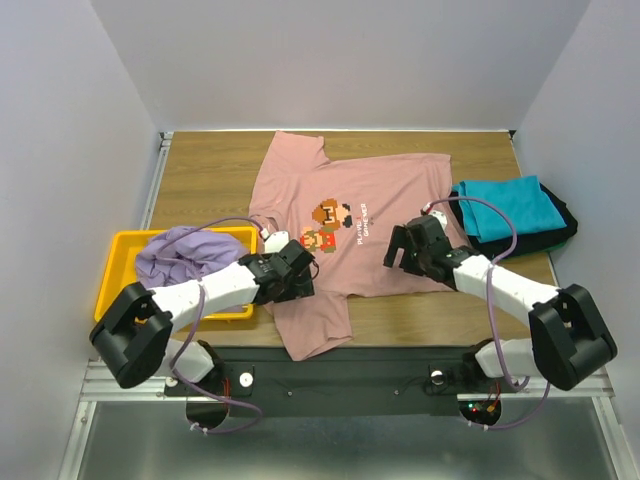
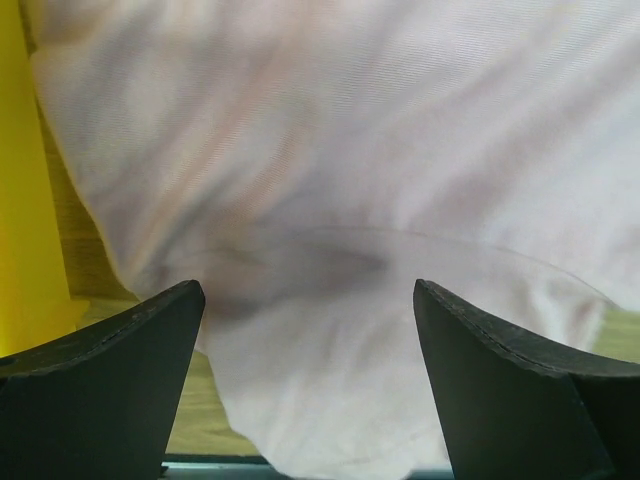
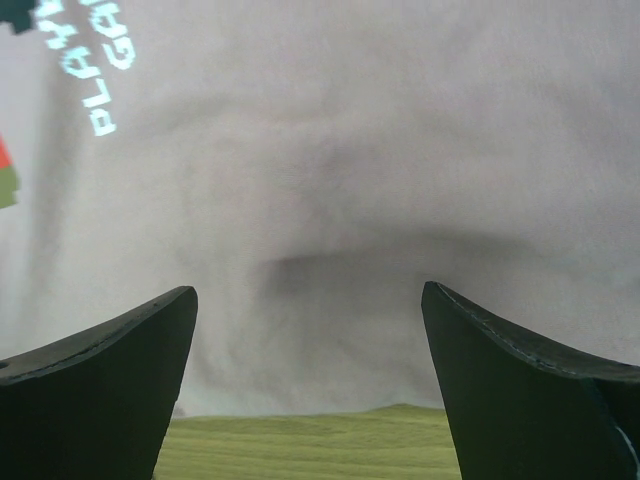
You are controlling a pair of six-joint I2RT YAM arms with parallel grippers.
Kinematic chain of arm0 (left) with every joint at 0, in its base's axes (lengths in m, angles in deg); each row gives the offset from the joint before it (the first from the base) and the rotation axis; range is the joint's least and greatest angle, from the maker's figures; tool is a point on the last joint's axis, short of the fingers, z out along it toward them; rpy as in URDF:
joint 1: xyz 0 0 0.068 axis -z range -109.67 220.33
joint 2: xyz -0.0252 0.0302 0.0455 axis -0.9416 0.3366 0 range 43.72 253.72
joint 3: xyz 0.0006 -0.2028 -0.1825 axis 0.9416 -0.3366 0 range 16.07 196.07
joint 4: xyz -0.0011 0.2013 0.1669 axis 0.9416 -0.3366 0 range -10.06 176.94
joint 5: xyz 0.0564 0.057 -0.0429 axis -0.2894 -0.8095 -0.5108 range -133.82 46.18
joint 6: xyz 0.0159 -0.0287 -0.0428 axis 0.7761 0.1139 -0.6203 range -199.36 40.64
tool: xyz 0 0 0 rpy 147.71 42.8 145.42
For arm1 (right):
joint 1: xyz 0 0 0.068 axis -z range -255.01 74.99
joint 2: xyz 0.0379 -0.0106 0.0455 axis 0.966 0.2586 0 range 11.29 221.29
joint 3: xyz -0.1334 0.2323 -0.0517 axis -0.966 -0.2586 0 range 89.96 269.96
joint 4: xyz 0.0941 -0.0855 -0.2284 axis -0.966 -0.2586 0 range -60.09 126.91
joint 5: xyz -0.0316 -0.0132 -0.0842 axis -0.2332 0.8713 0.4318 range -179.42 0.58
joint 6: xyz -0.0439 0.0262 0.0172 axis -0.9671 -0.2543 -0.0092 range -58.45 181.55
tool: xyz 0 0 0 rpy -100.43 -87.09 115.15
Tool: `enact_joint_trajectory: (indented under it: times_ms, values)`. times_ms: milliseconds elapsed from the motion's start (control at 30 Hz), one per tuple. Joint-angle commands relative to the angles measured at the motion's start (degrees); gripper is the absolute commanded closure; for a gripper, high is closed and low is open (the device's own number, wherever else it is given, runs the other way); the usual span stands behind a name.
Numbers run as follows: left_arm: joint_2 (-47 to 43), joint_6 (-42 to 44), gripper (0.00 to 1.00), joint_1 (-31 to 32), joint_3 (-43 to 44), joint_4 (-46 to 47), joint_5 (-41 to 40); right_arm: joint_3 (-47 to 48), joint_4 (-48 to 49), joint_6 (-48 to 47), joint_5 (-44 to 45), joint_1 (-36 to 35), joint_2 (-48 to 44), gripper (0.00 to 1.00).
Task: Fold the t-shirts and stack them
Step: Flatten the tshirt out
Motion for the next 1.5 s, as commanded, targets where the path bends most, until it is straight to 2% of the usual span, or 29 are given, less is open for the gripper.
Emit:
enact_joint_trajectory:
  times_ms: [0, 167, 300, 333, 433, 467, 500, 633, 767, 867, 900, 967, 1100, 1267, 1467]
  values:
    - [-5.9, 3.6, 0.02, 0.3, 4.9, -0.4, -0.6, 2.1, 0.8, -2.2, -1.0, 0.4, -4.3, 0.0]
    - [-5.1, 9.5, 0.02, -1.3, 12.0, 2.1, -6.9, 5.4, 0.8, -4.4, 1.0, 0.5, -4.1, 0.0]
    - [0.8, 14.2, 0.02, -10.5, 18.2, 7.7, -3.8, 11.7, 0.8, -6.6, 4.0, 1.1, -0.3, 0.0]
    - [4.1, 15.3, 0.02, -14.2, 20.8, 9.9, -1.6, 12.9, 0.8, -8.0, 5.0, 1.8, 0.7, 0.0]
    - [12.3, 18.7, 0.02, -19.3, 26.0, 11.7, 0.1, 17.8, 0.8, -10.3, 5.6, 5.1, 5.2, 0.0]
    - [12.3, 19.6, 0.02, -20.0, 28.1, 12.0, -0.3, 19.4, 0.8, -10.7, 5.6, 6.0, 6.9, 0.0]
    - [16.8, 20.6, 0.02, -20.6, 32.8, 11.8, -0.5, 20.8, 0.8, -11.5, 5.4, 6.8, 8.5, 0.0]
    - [29.4, 23.8, 0.02, -24.2, 45.9, 5.0, -0.9, 29.8, 0.8, -15.5, 1.7, 11.7, 19.4, 0.0]
    - [40.4, 26.6, 0.02, -28.7, 55.9, 4.1, 0.7, 36.9, 0.8, -16.8, -1.0, 15.9, 28.5, 0.0]
    - [46.7, 28.1, 0.01, -30.6, 62.9, 2.1, 1.9, 42.4, 0.8, -17.5, -1.0, 18.4, 35.8, 0.0]
    - [50.7, 28.9, 0.02, -30.9, 68.3, -1.2, 1.8, 46.1, 0.8, -18.0, -1.0, 18.8, 37.4, 0.0]
    - [53.3, 29.6, 0.02, -31.6, 71.3, -1.7, -0.4, 50.5, 0.8, -20.3, -1.0, 19.6, 41.0, 0.0]
    - [58.6, 31.2, 0.01, -34.0, 77.2, -1.5, 5.7, 58.3, 0.8, -22.4, 1.2, 20.5, 48.8, 0.0]
    - [62.3, 32.3, 0.01, -35.9, 80.5, -0.5, 11.4, 63.0, 0.8, -24.6, 1.2, 21.2, 51.3, 0.0]
    - [68.6, 33.0, 0.01, -36.5, 89.8, -2.7, 15.7, 67.6, 0.8, -25.1, 0.7, 22.0, 54.6, 0.0]
